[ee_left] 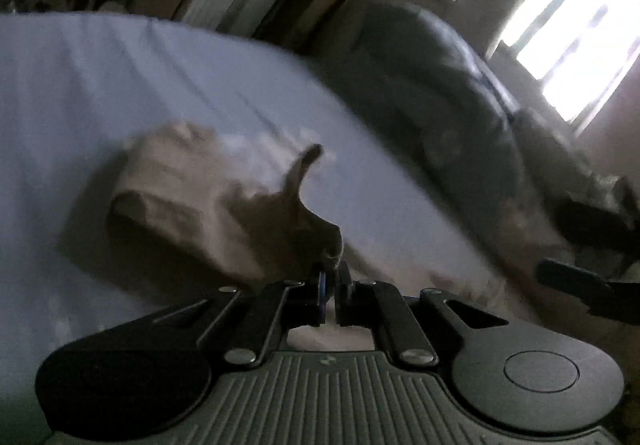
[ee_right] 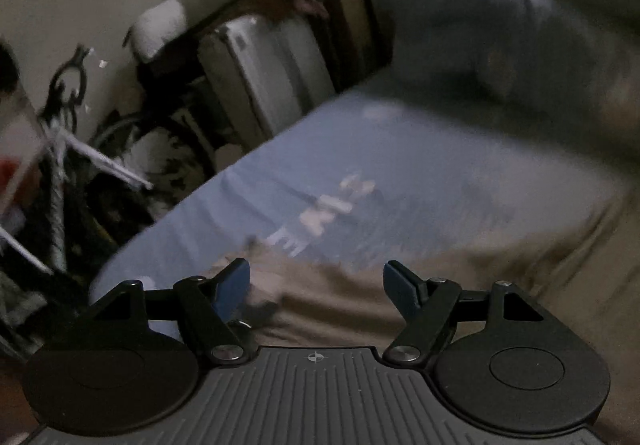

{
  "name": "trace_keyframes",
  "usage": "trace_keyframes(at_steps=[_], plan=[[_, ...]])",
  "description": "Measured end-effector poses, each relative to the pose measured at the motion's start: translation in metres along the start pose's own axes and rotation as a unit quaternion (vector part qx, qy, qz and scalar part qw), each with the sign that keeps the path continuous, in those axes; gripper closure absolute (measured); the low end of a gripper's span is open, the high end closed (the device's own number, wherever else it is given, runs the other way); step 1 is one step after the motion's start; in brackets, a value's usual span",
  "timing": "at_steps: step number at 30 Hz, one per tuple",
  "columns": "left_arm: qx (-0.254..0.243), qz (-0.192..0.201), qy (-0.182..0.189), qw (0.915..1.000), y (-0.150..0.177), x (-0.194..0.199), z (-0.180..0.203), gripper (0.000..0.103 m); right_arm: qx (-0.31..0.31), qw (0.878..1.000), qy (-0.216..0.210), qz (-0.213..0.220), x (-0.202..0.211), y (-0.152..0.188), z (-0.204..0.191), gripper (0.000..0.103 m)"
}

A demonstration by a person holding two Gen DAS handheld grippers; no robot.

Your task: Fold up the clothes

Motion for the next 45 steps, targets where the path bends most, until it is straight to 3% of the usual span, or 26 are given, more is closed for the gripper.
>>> trace_keyframes(at_steps=[5, 14, 20, 23, 31, 32, 33, 36, 41, 45], plan=[[0.006, 0.011, -0.058, 0.9982, 0.008, 0.000, 0.008, 0.095, -0.056, 0.998, -0.029, -0.029, -0.045, 0.015, 0.005, 0.026], [-0.030, 0.011, -0.074, 0.9967, 0.018, -0.011, 0.036, 0.095, -0.127, 0.988, -0.047, -0.074, -0.096, 0.029, 0.006, 0.026], [-0.063, 0.011, -0.077, 0.9950, 0.030, 0.002, 0.037, 0.094, -0.061, 0.992, -0.033, -0.102, -0.115, 0.029, -0.006, 0.028], [-0.091, 0.016, -0.081, 0.9924, 0.039, 0.007, 0.044, 0.094, -0.048, 0.992, -0.017, -0.112, -0.123, 0.029, -0.005, 0.042], [-0.109, 0.018, -0.070, 0.9914, 0.040, 0.009, 0.055, 0.094, -0.004, 0.991, -0.015, -0.134, -0.135, 0.028, -0.009, 0.050], [-0.111, 0.018, -0.068, 0.9913, 0.041, 0.011, 0.055, 0.094, 0.003, 0.990, -0.014, -0.137, -0.136, 0.028, -0.010, 0.058], [-0.112, 0.017, -0.066, 0.9913, 0.044, 0.013, 0.054, 0.094, 0.010, 0.990, -0.012, -0.139, -0.136, 0.028, -0.011, 0.073], [-0.113, 0.016, -0.058, 0.9917, 0.047, 0.016, 0.054, 0.094, 0.027, 0.990, -0.009, -0.140, -0.136, 0.027, -0.009, 0.097], [-0.096, 0.019, -0.023, 0.9949, 0.049, 0.018, 0.064, 0.094, 0.026, 0.994, 0.006, -0.105, -0.109, 0.017, 0.013, 0.100], [-0.112, 0.024, 0.023, 0.9931, 0.053, 0.022, 0.096, 0.094, 0.018, 0.998, 0.015, -0.060, -0.063, 0.005, 0.040, 0.100]])
Point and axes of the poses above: each gripper's, at about its wrist camera, not at the fingertips, and x roughly against the way its jaws point, z to its right, y to its underside, the point moved 1 cm from there along -x, roughly the way its jaws point, and after that the axes turned 8 degrees about z, right-handed, at the moved point
